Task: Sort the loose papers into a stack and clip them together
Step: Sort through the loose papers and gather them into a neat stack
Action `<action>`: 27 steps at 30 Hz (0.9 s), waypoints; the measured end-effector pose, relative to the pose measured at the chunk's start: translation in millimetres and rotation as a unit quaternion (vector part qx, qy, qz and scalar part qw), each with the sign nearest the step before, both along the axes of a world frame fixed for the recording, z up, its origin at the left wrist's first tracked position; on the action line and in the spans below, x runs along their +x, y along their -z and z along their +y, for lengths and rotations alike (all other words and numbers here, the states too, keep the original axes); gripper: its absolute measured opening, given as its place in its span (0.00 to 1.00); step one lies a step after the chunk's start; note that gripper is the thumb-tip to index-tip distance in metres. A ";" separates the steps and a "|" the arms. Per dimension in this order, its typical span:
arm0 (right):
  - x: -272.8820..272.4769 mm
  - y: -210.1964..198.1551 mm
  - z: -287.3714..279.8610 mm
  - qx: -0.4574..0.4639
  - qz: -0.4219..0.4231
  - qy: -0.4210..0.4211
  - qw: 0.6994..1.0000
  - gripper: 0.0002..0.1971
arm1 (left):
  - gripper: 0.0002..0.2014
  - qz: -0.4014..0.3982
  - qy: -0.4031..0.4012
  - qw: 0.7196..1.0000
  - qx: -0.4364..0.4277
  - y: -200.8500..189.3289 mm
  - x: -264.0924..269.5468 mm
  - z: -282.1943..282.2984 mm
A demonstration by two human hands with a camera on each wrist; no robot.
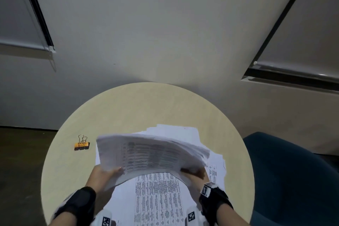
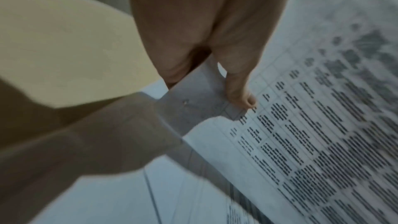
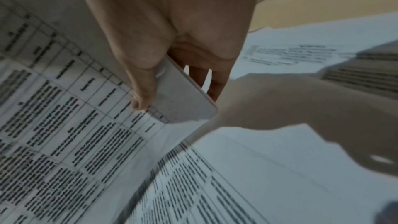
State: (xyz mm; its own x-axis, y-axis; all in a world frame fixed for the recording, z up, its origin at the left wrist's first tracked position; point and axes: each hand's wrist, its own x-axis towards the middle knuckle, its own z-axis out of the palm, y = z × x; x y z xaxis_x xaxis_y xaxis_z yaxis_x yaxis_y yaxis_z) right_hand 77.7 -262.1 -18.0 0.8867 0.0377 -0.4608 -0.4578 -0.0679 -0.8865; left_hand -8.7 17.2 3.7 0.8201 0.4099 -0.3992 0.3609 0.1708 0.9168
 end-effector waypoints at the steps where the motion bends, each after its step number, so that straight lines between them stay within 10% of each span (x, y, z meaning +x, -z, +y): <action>1: 1.0 -7.9 -0.8 0.001 -0.004 -0.001 1.000 0.26 | 0.03 0.001 0.014 1.000 0.019 -2.6 3.8 4.6; 5: 15.7 -57.2 -3.6 0.037 -0.005 -0.048 0.998 0.06 | 0.12 0.012 0.070 0.992 0.101 -9.6 22.6 25.7; 9: 43.8 -88.0 -10.8 0.114 -0.063 -0.034 0.991 0.42 | 0.13 -0.013 0.066 0.995 0.075 -27.2 33.2 25.4; 13: 50.6 -108.6 9.3 0.240 -0.088 -0.089 0.963 0.35 | 0.22 -0.078 0.018 0.992 -0.098 -39.0 45.9 14.2; 16: 47.0 -114.0 44.1 0.142 -0.107 -0.105 0.978 0.16 | 0.20 -0.082 0.010 0.985 -0.153 -47.0 51.0 -9.1; 21: 59.5 -102.4 64.7 -0.029 -0.125 -0.106 0.986 0.19 | 0.22 -0.033 0.019 0.987 -0.155 -43.2 42.2 -17.8; 27: 69.4 -103.3 28.8 -0.052 -0.044 -0.309 0.949 0.13 | 0.21 0.018 -0.001 0.981 -0.191 -37.2 17.6 52.5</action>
State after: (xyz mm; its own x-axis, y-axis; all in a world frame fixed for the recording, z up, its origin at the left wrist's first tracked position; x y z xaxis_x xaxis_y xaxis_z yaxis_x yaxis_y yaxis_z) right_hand 147.1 -233.2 85.3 0.7453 0.5208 -0.4163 -0.2280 -0.3877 -0.8931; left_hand 8.9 69.7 40.9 0.8022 0.2253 -0.5530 0.3916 0.5006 0.7720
